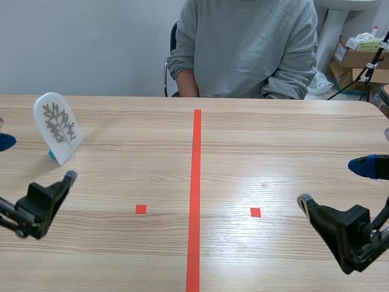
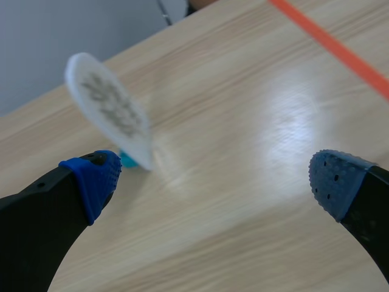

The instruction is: Do the leaf sorting experiment

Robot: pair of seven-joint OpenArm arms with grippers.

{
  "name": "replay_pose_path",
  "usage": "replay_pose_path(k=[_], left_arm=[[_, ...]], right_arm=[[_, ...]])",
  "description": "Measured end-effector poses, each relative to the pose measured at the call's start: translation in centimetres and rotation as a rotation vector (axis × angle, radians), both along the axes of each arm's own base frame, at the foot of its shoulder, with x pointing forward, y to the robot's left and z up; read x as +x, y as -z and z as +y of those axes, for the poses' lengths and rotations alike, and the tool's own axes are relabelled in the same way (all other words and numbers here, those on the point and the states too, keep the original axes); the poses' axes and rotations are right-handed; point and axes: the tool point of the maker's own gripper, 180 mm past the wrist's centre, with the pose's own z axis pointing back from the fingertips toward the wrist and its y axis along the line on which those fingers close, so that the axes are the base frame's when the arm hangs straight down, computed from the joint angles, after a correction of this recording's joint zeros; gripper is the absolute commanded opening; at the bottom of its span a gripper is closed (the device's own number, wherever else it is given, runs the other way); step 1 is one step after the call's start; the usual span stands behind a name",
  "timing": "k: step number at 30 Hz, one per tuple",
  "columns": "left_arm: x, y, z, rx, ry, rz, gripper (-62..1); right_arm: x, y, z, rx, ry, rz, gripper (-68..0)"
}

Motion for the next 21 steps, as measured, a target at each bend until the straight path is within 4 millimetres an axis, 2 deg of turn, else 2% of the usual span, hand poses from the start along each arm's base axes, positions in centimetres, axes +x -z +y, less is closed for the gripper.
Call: replay_pose_path(k=[3, 7, 16, 21], left_arm=[[-2.7, 0.0, -2.8, -0.043, 0.091, 0.053, 1.4], [-5.0, -0.2, -4.8, -0.080, 0.151, 0.099, 1.4], [-7.0, -1.2, -6.7, -0.153, 0.180, 0.139, 1.4], [-7.8, -0.7, -6.8, -0.151, 0.173, 0.182, 1.4]], right_arm=[[0.0, 0.1, 0.0, -0.004, 0.000, 0.006, -9.7], [-0.1, 0.2, -0.1, -0.006, 0.001, 0.009, -9.7], [-0.2, 0.2, 0.2, -0.002, -0.017, 0.014, -9.7], [-0.7, 0.0, 0.5, -0.001, -0.073, 0.022, -9.7]])
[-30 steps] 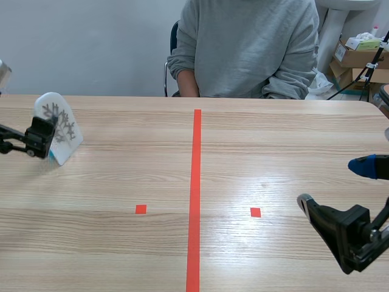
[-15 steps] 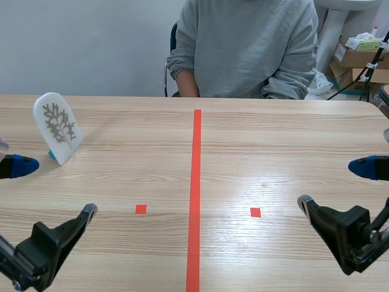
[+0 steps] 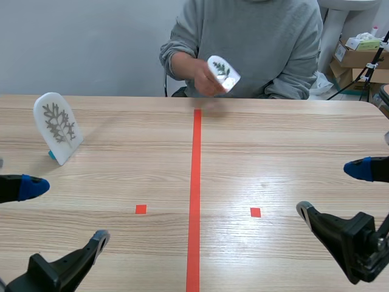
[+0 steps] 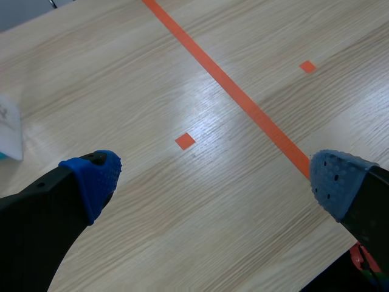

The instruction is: Do the leaf sorting experiment

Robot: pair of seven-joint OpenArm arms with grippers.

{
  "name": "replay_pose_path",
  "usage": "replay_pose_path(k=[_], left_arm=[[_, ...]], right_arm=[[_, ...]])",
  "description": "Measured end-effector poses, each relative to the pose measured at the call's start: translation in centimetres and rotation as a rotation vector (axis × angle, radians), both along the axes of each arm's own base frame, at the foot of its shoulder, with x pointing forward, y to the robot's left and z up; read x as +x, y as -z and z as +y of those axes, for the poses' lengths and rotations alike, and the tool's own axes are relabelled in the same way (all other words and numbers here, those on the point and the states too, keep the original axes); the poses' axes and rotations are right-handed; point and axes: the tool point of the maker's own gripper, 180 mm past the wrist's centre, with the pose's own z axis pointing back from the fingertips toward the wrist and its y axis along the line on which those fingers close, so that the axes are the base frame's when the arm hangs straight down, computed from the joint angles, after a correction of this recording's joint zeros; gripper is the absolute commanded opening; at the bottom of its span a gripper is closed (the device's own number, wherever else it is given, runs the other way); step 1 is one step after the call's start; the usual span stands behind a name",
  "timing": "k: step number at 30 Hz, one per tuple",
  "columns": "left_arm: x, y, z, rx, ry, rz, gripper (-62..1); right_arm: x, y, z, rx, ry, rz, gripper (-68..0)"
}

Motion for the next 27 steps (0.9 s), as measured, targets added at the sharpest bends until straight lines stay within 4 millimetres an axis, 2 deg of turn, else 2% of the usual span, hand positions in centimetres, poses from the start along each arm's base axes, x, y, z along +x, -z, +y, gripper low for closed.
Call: replay_pose_path(k=[6, 13, 27], left_arm=[[-0.3, 0.3, 0.0, -0.022, -0.038, 0.020, 1.4], [-0.3, 0.3, 0.0, -0.034, -0.054, 0.019, 1.4], [-0.3, 0.3, 0.0, -0.034, -0.054, 0.019, 1.4]], right_arm=[[-0.5, 0.0, -0.6, -0.009, -0.009, 0.009, -9.7], [-1.2, 0.2, -0.2, 0.004, -0.032, 0.023, -9.7], [-1.2, 0.2, -0.2, 0.004, -0.032, 0.023, -9.7]])
